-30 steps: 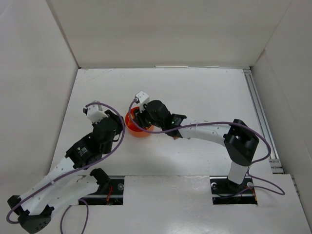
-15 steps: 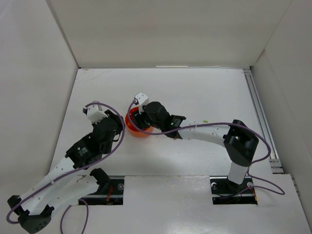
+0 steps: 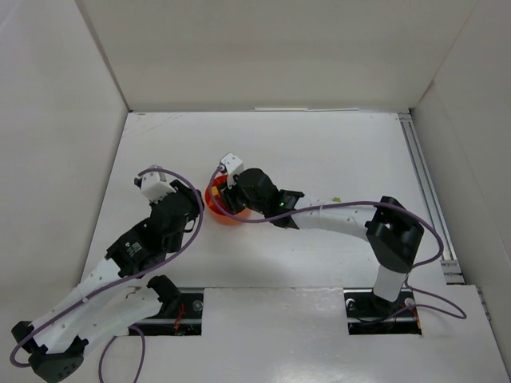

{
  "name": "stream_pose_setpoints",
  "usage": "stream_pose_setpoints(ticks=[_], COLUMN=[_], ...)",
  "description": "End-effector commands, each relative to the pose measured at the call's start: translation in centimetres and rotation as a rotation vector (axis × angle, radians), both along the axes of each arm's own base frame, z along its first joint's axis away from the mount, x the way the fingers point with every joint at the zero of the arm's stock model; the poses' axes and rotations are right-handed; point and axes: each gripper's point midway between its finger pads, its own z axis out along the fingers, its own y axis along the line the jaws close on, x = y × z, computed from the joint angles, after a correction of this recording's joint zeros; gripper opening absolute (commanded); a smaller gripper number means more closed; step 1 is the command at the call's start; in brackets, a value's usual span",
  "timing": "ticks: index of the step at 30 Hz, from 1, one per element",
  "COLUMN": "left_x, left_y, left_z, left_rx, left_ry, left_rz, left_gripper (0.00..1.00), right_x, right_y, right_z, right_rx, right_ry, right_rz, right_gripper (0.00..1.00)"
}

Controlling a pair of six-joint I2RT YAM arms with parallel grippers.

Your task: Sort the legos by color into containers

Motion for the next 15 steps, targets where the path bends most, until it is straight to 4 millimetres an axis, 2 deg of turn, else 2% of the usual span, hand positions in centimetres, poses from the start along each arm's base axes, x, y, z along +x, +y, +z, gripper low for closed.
stream_pose_setpoints(ticks=[1, 3, 5, 7, 11, 15], left_x=[0.1, 0.1, 0.1, 0.2, 0.2, 0.6], left_y=[0.1, 0.0, 0.0, -0.2, -1.1, -2.8], left_z=[1.1, 1.3, 1.3, 1.4, 1.9, 1.2], left_rx=[-0.028, -0.024, -0.015, -0.025, -0.011, 0.024], left_ry=[-0.029, -0.035, -0.035, -0.038, -0.052, -0.029], left_rz=[0.004, 0.000, -0.003, -0.013, -0.075, -0.149], left_gripper=[0.00, 0.00, 0.00, 0.00, 0.00, 0.00], right_x=[-0.2, -0.2, -0.4, -0.3, -0.5, -0.8], right_y=[-0.3, -0.5, -0.7, -1.4, -3.6, -6.3], right_z=[3.9, 4.9, 7.1, 8.2, 12.1, 12.5], right_rx=[0.066, 0.077, 0.100, 0.110, 0.143, 0.124], right_ry=[-0.073, -0.090, -0.131, -0.146, -0.208, -0.218], right_rz=[-0.004, -0.002, 0.015, -0.007, -0.051, -0.114], right_gripper=[0.41, 0.41, 0.44, 0.45, 0.50, 0.57])
